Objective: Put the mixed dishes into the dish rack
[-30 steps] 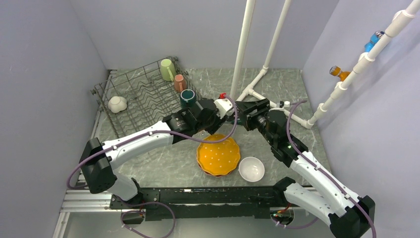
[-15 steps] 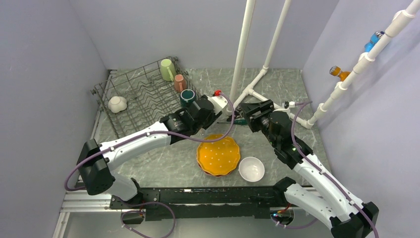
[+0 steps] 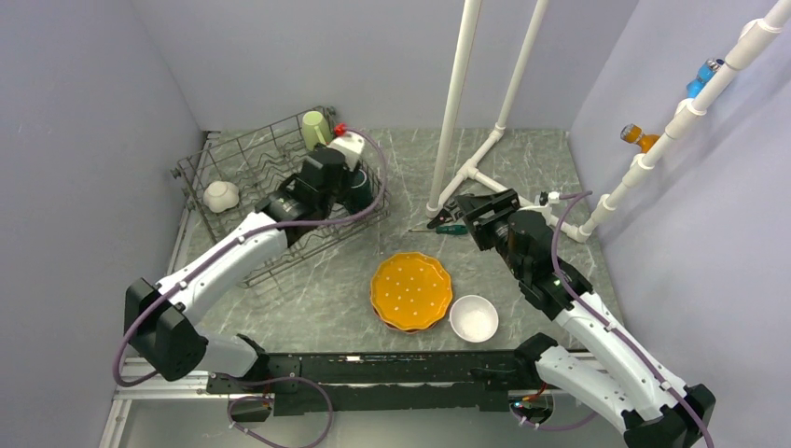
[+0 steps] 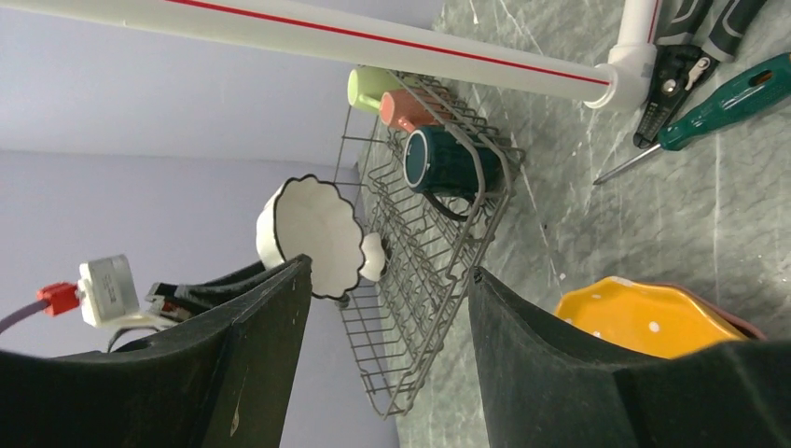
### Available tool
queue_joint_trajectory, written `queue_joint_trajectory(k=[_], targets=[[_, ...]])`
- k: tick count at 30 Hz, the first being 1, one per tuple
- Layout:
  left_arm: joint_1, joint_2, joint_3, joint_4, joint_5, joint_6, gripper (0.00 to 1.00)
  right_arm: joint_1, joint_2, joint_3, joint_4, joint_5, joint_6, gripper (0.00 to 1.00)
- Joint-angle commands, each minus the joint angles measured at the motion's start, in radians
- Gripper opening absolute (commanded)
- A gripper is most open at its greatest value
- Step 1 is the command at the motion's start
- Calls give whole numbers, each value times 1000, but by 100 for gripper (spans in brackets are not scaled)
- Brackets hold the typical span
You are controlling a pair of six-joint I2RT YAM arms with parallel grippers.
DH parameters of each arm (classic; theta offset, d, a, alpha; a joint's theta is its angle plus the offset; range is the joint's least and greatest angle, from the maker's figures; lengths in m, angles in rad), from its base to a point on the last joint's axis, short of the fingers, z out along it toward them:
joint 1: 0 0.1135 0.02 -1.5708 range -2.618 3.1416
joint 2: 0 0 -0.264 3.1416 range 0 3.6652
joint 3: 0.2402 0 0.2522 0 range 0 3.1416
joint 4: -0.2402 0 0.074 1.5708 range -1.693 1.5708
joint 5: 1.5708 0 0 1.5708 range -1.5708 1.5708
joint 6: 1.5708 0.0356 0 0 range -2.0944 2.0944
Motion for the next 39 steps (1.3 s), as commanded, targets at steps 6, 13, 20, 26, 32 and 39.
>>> queue_joint_trajectory(k=[6,13,20,26,32,39], targets=[[210,89,73,41,-150,-74,0,-2,38,44,31,-4,-21,64],[220,199,82,13,-352,-60,0,-1,15,48,-5,-6,-33,64],[286,271,33,35,-415,-42,0,-5,-64,52,-61,55,-70,64],[379,317,27,-4,-387,-72,0,-6,-40,81,-41,37,-102,64],[442,314,-53,76,-360,-41,0,-8,3,94,-25,23,-102,64],[449,424,-12,26,-419,-53,0,-11,29,105,-22,11,-91,64]])
